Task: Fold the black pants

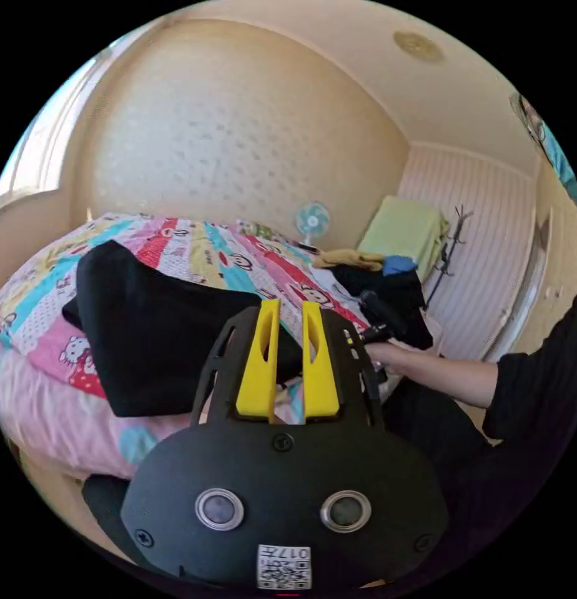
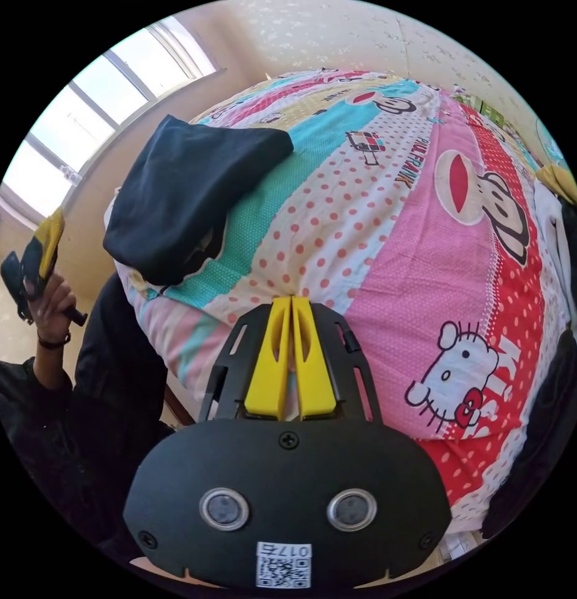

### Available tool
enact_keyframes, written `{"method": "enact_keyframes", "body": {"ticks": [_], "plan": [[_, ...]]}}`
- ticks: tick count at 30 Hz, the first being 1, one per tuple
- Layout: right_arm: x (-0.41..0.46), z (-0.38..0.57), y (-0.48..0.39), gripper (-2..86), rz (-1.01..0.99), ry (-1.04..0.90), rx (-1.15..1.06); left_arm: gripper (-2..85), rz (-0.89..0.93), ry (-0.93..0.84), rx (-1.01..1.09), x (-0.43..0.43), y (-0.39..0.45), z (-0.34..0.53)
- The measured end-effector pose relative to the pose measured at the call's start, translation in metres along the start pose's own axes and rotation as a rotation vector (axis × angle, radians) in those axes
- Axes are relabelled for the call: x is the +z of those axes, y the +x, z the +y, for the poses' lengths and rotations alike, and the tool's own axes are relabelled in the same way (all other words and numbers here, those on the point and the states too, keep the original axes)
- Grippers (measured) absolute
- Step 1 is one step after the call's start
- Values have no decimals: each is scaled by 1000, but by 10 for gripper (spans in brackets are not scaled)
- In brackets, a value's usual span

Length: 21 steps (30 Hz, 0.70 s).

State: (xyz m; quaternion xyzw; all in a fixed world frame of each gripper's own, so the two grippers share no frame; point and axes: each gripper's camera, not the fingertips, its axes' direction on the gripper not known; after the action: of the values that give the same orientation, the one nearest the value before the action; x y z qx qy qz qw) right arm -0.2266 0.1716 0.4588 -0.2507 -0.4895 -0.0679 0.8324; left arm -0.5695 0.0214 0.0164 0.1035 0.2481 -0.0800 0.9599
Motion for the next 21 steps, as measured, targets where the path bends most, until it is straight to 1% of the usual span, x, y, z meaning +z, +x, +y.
{"method": "enact_keyframes", "body": {"ticks": [1, 2, 3, 4, 5, 6, 7, 8, 9, 10, 11, 12, 14, 15, 16, 17, 18, 20, 21], "plan": [[-1, 1, 1, 4, -2, 2, 0, 59, -87, 32, -104, -10, -30, -3], [-4, 3, 3, 4, -4, 8, -1, 70, -167, 21, -210, -12, -62, -6], [-7, 5, 4, 4, -1, 15, -5, 81, -198, 4, -265, -9, -79, -7], [-8, 6, 4, 4, 1, 19, -7, 94, -234, -50, -382, 3, -110, -6], [-11, 8, 5, 4, 4, 30, -10, 95, -233, -103, -508, 22, -135, 2], [-14, 11, 7, 4, 3, 42, -11, 84, -212, -120, -564, 33, -143, 7], [-15, 13, 8, 4, 1, 48, -10, 61, -103, -175, -648, 57, -155, 12], [-18, 15, 10, 4, -5, 57, -8, 24, 135, -251, -693, 89, -155, 11], [-21, 17, 13, 4, -17, 65, -4, 5, 261, -263, -705, 105, -150, 9], [-22, 17, 15, 4, -25, 68, 0, -1, 469, -253, -691, 135, -128, 1], [-25, 19, 19, 4, -42, 74, 9, -5, 586, -270, -648, 161, -98, -11], [-28, 21, 23, 4, -60, 82, 21, -6, 603, -283, -618, 171, -83, -20], [-33, 25, 28, 4, -81, 99, 39, -6, 602, -249, -386, 186, -20, -59], [-36, 28, 30, 4, -91, 111, 50, -5, 583, -235, -323, 185, -7, -67], [-38, 30, 31, 4, -96, 116, 55, -3, 510, -225, -224, 178, 15, -79], [-40, 32, 32, 4, -103, 126, 63, 3, 377, -231, -164, 169, 28, -82], [-42, 34, 33, 4, -105, 134, 66, 6, 290, -230, -139, 162, 31, -81], [-44, 34, 33, 4, -97, 134, 61, 62, -78, -173, -42, 128, 21, -64], [-45, 35, 33, 4, -94, 137, 55, 64, -155, -142, -33, 118, 14, -57]]}}
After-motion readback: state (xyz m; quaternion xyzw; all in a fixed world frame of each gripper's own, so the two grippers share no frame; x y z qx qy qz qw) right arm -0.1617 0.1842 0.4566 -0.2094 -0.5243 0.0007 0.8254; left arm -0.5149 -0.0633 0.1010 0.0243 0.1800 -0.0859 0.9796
